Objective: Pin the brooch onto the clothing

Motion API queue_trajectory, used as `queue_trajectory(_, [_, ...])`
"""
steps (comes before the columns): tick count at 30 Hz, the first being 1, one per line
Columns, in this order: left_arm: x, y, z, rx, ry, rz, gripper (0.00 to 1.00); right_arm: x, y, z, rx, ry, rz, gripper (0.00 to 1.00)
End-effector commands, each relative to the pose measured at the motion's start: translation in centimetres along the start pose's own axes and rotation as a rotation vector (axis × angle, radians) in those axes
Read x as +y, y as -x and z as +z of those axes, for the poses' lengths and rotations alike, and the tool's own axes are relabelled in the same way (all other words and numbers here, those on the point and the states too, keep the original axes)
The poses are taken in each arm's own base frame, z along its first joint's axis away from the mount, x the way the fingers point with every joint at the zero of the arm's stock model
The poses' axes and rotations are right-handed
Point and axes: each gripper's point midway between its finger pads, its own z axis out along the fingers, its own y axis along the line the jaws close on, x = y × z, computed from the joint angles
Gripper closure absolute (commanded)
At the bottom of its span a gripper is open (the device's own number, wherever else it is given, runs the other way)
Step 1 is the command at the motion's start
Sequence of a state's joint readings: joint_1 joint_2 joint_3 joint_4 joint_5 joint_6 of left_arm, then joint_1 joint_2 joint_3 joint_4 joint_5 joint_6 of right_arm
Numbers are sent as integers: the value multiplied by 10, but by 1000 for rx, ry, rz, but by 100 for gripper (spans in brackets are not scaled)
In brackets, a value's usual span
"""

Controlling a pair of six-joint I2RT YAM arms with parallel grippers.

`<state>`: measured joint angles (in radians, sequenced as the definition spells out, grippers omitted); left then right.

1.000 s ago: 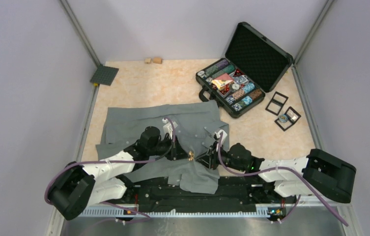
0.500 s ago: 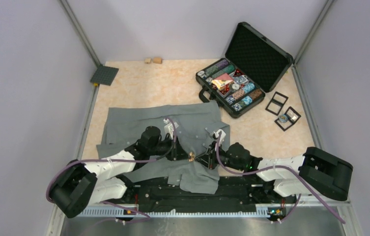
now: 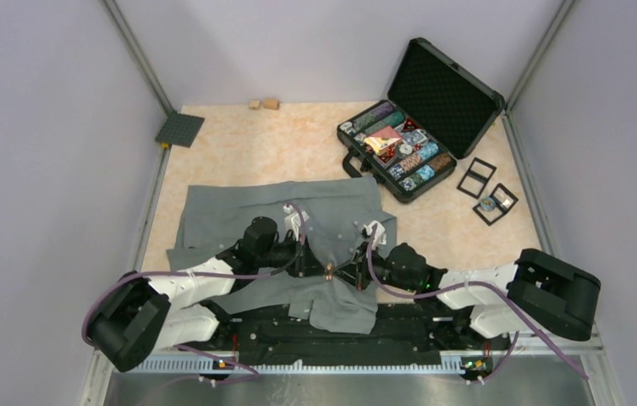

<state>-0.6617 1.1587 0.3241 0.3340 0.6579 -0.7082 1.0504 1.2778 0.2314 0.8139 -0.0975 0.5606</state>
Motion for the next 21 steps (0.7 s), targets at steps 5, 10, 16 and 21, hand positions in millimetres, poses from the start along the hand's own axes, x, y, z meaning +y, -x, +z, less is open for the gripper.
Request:
queue_trajectory(5, [-22, 13, 0, -19, -92, 73, 100, 10, 18, 10, -55, 39, -5, 100])
queue_trajectory(10, [-25, 12, -1, -18, -108, 84, 100, 4, 15, 12, -47, 11, -5, 100])
queue_trajectory(16, [-28, 12, -2, -13, -125, 92, 100, -3, 12, 16, -35, -27, -2, 100])
queue_trajectory(21, [-30, 13, -2, -14, -131, 95, 100, -9, 7, 18, -23, -76, -13, 100])
